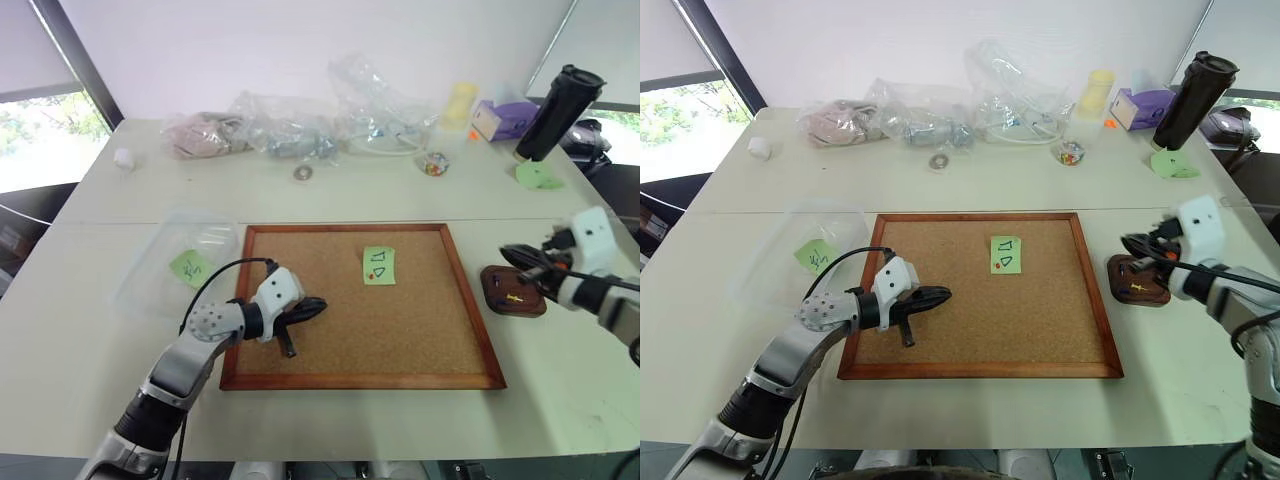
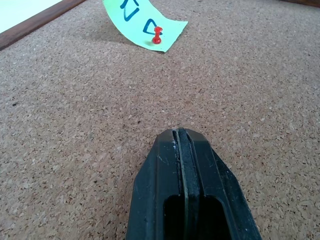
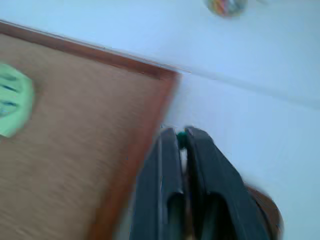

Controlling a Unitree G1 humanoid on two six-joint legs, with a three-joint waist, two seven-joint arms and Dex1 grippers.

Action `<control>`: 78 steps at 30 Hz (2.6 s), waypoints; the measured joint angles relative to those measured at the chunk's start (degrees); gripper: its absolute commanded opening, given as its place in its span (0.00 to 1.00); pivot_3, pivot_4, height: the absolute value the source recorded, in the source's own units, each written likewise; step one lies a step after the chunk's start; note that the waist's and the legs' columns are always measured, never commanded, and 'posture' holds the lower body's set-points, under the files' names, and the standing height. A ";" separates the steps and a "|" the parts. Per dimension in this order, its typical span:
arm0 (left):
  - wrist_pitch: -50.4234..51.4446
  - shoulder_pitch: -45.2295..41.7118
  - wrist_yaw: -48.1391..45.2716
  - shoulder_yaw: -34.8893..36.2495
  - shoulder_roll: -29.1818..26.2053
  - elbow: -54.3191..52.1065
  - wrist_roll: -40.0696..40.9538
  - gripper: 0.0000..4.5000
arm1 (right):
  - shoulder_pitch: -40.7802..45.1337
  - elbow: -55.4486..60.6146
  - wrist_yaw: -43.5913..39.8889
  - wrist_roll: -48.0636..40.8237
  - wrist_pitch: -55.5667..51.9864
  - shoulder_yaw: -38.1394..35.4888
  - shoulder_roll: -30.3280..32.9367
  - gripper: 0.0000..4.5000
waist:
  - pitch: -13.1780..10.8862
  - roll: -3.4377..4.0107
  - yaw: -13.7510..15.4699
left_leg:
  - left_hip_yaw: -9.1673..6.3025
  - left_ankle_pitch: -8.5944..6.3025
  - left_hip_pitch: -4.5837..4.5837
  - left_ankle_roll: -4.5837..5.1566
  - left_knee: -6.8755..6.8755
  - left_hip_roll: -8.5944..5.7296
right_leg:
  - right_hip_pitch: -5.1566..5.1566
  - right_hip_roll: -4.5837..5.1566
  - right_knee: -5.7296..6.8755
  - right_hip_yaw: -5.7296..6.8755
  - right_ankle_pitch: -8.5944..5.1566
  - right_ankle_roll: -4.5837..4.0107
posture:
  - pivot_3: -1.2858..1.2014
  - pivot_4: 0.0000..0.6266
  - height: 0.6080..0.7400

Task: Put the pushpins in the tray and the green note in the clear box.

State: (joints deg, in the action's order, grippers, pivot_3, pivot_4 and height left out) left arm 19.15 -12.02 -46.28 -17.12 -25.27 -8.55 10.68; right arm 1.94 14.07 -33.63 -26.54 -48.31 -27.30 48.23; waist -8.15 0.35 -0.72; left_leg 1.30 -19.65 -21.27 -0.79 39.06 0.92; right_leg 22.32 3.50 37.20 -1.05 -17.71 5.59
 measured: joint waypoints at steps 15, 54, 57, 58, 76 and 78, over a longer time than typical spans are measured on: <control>-0.55 0.02 -0.24 0.07 -0.09 0.54 -0.01 0.00 | -3.66 -5.20 -0.87 3.14 5.06 0.16 -2.23 0.23 | 0.11 0.17 -0.09 | 0.07 0.00 0.04 0.01 0.01 0.00 | 0.00 -0.04 0.01 -0.04 0.00 0.00 | 0.52 0.24 1.00; 0.34 0.38 0.11 0.02 -0.32 -0.79 -0.02 0.00 | 16.46 -1.74 -5.30 5.04 8.01 37.56 -15.84 0.98 | 0.13 -0.11 -0.11 | 0.00 0.00 -0.02 0.00 0.03 0.00 | 0.09 0.04 0.02 0.01 0.00 0.00 | 0.52 0.24 1.00; 0.82 0.57 0.44 0.08 -0.46 -1.64 -0.02 0.00 | 16.60 -3.11 -5.29 5.61 9.39 37.31 -16.06 0.93 | 0.13 -0.13 -0.15 | 0.00 0.00 0.00 0.00 0.02 0.01 | 0.09 0.04 0.03 0.02 0.00 0.00 | 0.52 0.24 1.00; 1.06 0.59 0.49 0.10 -0.49 -1.78 -0.02 0.00 | 16.61 -3.34 -5.28 5.63 9.58 37.22 -16.22 0.86 | 0.13 -0.12 -0.17 | 0.00 0.00 0.00 0.00 0.02 0.01 | 0.09 0.04 0.03 0.02 0.00 0.00 | 0.52 0.24 1.00; 4.24 0.45 0.85 0.21 -0.70 -4.13 -0.01 0.00 | 16.31 -4.97 -4.46 5.57 7.68 33.61 -18.29 0.01 | 0.13 -0.13 -0.19 | -0.01 0.00 -0.03 0.00 0.01 0.02 | 0.11 0.05 0.03 0.02 0.00 0.00 | 0.52 0.24 1.00; 4.54 0.45 0.85 0.20 -0.70 -4.37 0.00 0.00 | 16.33 -4.41 -4.34 5.26 6.83 33.16 -18.33 0.01 | 0.13 -0.12 -0.18 | -0.01 0.00 -0.06 0.00 0.01 0.02 | 0.14 0.05 0.03 0.02 0.00 0.00 | 0.52 0.24 1.00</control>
State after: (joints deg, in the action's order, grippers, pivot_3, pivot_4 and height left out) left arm 23.69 -11.57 -45.43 -16.92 -25.97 -12.92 10.68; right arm 18.27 9.65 -37.96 -21.28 -41.48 5.86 29.91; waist -8.02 0.22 -0.90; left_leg 1.29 -19.65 -21.33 -0.80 39.07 0.94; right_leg 22.47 3.55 37.23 -1.03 -17.71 5.59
